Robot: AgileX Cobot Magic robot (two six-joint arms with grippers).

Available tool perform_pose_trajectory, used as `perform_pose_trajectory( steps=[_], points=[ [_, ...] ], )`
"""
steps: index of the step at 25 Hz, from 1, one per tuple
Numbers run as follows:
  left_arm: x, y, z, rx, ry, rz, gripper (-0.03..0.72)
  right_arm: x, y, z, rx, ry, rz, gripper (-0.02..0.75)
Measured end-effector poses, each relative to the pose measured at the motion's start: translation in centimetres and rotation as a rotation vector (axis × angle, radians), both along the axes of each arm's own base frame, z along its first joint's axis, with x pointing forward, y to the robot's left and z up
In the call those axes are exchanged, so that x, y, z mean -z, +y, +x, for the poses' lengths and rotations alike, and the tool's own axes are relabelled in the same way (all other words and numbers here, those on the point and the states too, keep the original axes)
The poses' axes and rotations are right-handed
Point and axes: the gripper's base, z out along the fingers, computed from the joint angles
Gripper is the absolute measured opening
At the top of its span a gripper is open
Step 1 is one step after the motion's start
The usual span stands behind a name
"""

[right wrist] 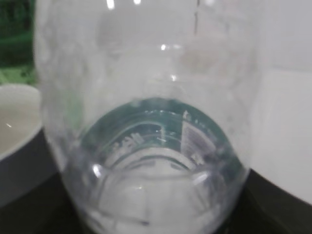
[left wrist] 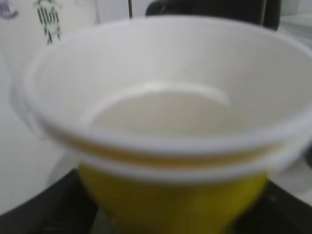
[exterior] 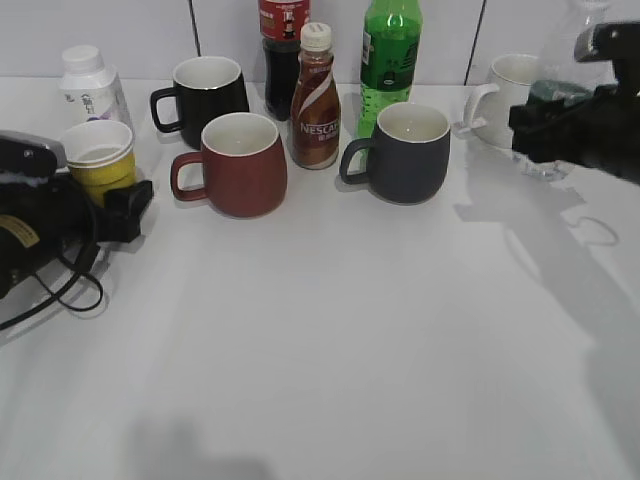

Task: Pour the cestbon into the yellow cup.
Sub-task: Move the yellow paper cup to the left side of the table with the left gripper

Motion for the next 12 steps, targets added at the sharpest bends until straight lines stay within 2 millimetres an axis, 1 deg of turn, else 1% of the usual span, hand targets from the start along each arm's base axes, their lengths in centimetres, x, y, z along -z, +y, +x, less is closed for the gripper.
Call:
perform_pose_trajectory(
  steps=[4, 8, 12],
  points=[
    [0.3, 0.1, -1.0, -0.004, 0.007, -0.008, 0.597, 1.9, 0.1, 0.6, 0.005, 0.012, -0.001, 0.461],
    [0.3, 0.4, -2.0, -0.019, 0.005, -0.019, 0.597, 3.0, 0.2, 1.0, -0.005, -0.027, -0.009, 0.461],
    [0.3, 0.5, -2.9, -0.022, 0.018, -0.019, 0.598, 4.5, 0.3, 1.3, -0.009, -0.023, -0.010, 0.461]
  ],
)
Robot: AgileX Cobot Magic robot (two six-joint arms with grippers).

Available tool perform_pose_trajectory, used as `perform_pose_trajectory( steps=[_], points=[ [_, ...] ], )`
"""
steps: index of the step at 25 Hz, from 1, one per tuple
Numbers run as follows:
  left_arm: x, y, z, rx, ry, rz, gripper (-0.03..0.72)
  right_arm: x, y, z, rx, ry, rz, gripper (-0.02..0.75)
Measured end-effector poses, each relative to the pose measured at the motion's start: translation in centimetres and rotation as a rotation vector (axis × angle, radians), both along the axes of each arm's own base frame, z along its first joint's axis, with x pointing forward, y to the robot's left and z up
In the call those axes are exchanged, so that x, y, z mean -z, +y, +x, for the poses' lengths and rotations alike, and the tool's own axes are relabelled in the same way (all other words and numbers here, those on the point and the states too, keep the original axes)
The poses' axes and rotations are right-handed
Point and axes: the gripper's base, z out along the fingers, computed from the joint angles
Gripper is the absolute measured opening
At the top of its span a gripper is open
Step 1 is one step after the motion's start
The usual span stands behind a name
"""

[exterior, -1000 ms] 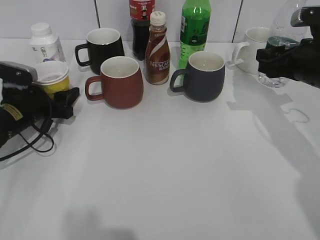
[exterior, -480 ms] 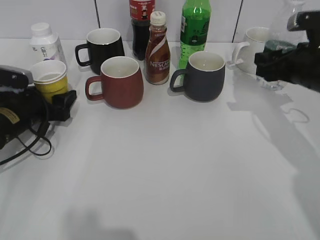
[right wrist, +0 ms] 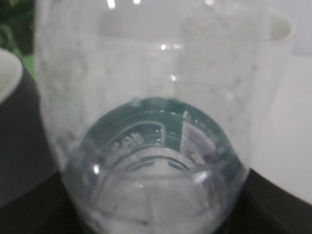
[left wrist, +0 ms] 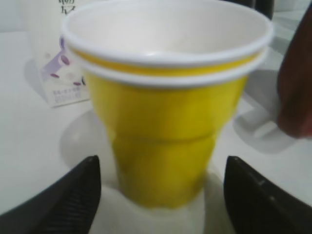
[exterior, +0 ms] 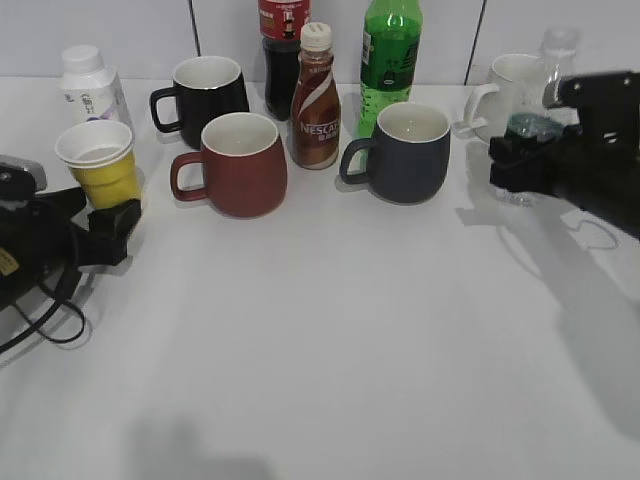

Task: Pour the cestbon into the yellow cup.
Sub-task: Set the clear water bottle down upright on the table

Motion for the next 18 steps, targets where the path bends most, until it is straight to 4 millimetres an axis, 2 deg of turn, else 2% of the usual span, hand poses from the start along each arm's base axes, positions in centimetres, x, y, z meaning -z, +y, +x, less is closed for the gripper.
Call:
perform_pose_trajectory(
  steps=[3, 8, 13, 18],
  points=[
    [-0.1, 0.1, -0.9, 0.000, 0.011, 0.000, 0.598, 0.9, 0.0, 0.1, 0.000, 0.021, -0.003, 0.461],
    [-0.6, 0.2, -2.3, 0.016, 0.023, 0.003, 0.595, 0.9, 0.0, 0.0, -0.001, 0.016, -0.001, 0.461],
    [-1.5, -0.1, -4.0, 0.064, 0.024, -0.001, 0.594, 1.5, -0.1, -0.8, 0.007, 0.032, 0.012, 0.577],
    [-3.0, 0.1, -5.4, 0.060, 0.005, -0.035, 0.594, 2.1, -0.3, -1.7, 0.019, 0.056, 0.035, 0.601]
  ],
)
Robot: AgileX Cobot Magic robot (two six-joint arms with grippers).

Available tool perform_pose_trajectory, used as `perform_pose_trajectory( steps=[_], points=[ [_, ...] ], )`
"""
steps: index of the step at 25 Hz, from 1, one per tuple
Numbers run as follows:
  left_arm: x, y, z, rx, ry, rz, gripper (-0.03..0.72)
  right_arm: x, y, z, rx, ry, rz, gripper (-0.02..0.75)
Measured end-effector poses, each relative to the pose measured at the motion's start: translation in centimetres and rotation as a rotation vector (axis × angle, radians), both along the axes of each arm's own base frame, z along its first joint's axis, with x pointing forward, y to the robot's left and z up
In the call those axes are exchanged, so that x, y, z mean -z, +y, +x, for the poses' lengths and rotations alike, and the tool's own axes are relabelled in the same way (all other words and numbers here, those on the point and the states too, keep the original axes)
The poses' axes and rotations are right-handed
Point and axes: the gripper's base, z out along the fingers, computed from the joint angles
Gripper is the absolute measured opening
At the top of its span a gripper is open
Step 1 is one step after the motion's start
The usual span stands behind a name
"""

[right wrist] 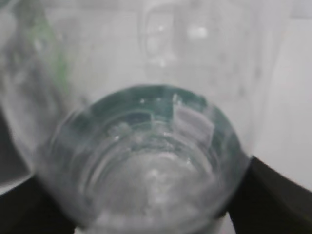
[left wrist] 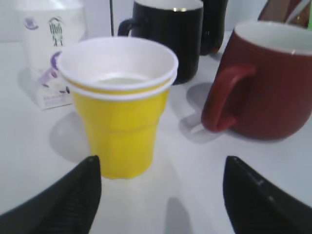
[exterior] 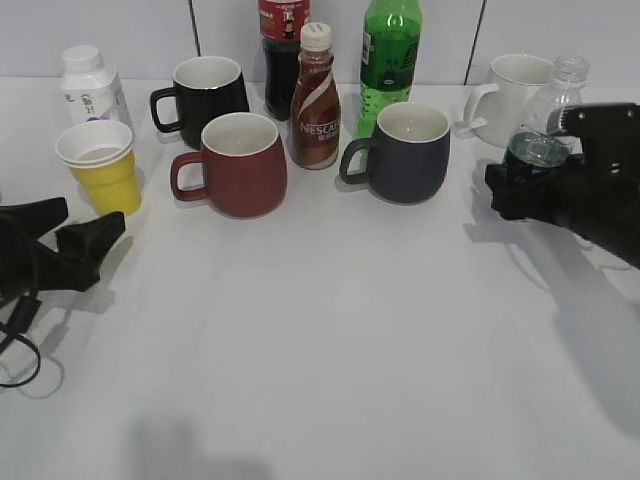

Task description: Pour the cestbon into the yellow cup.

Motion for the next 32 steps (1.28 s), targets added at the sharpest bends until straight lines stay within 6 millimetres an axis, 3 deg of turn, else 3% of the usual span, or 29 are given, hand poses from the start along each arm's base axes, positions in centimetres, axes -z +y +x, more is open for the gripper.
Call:
perform_pose_trajectory(
  steps=[11, 24, 27, 32],
  points=[
    [-2.8, 0.0, -1.4, -0.013, 0.139, -0.093, 0.592, -0.8, -0.6, -3.9, 0.004, 0.046, -0.004, 0.602],
    [-5.5, 0.3, -2.8, -0.059, 0.221, -0.160, 0.570, -1.7, -1.0, -6.6, -0.006, 0.311, -0.058, 0.594],
    [-5.9, 0.5, -2.7, -0.080, 0.240, -0.135, 0.561, -3.0, -1.3, -7.3, 0.004, 0.378, -0.094, 0.594],
    [-7.0, 0.9, -2.3, -0.149, 0.339, -0.104, 0.559, -6.7, -1.7, -8.0, 0.047, 0.483, -0.146, 0.592]
  ],
)
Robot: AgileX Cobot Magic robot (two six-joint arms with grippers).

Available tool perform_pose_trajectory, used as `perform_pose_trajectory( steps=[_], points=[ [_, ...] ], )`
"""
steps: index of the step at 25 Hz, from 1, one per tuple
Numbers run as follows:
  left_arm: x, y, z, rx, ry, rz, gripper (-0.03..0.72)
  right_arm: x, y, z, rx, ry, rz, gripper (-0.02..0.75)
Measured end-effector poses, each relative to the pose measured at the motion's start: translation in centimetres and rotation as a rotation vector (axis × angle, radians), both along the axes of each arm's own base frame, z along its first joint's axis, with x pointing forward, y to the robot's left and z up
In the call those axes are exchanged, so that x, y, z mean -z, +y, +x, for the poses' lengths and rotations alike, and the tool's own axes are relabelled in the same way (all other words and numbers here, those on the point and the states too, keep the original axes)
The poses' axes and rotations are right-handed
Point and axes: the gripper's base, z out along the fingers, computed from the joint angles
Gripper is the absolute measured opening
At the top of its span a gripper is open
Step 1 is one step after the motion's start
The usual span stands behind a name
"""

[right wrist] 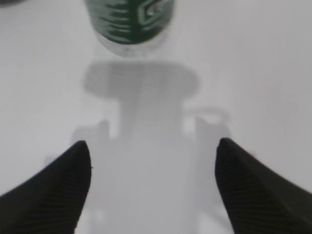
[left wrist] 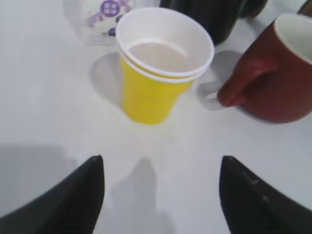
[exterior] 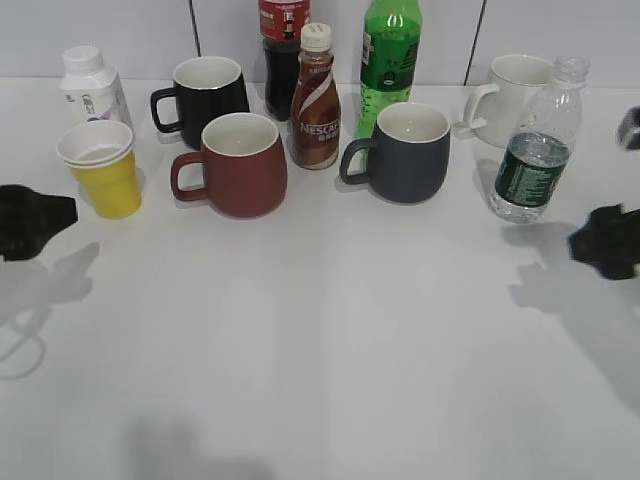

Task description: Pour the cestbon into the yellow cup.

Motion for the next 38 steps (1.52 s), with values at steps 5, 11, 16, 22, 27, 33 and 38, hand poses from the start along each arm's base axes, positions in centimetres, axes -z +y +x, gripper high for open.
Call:
perform_pose_trajectory(
  steps=[5, 11, 16, 22, 27, 33, 38],
  points=[
    [-3.0, -1.3, 0.0, -0.029, 0.106, 0.134, 0.559, -3.8, -0.6, -1.8, 0.046, 0.114, -0.027, 0.592],
    [-7.9, -2.9, -3.2, -0.047, 0.235, 0.308, 0.559, -6.9, -0.1, -6.4, -0.075, 0.216, 0.039, 0.592],
    [-10.8, -2.2, -8.6, -0.030, 0.354, 0.345, 0.559, -9.4, -0.6, -11.1, -0.134, 0.197, 0.052, 0.592],
    [-12.3, 0.0, -14.6, 0.186, 0.394, 0.282, 0.559, -11.6, -1.7, -16.7, -0.138, 0.031, 0.051, 0.592],
    [-11.8, 2.3, -17.3, 0.290, 0.265, 0.284, 0.559, -10.6, -3.1, -20.1, -0.070, -0.086, 0.013, 0.592],
    [-9.4, 4.0, -18.9, 0.339, 0.148, 0.320, 0.559, -8.8, -3.7, -21.9, -0.052, -0.172, 0.000, 0.592],
    [-9.3, 4.1, -19.1, 0.354, 0.039, 0.281, 0.559, -8.9, -3.7, -22.1, -0.051, -0.198, 0.004, 0.592]
  ],
)
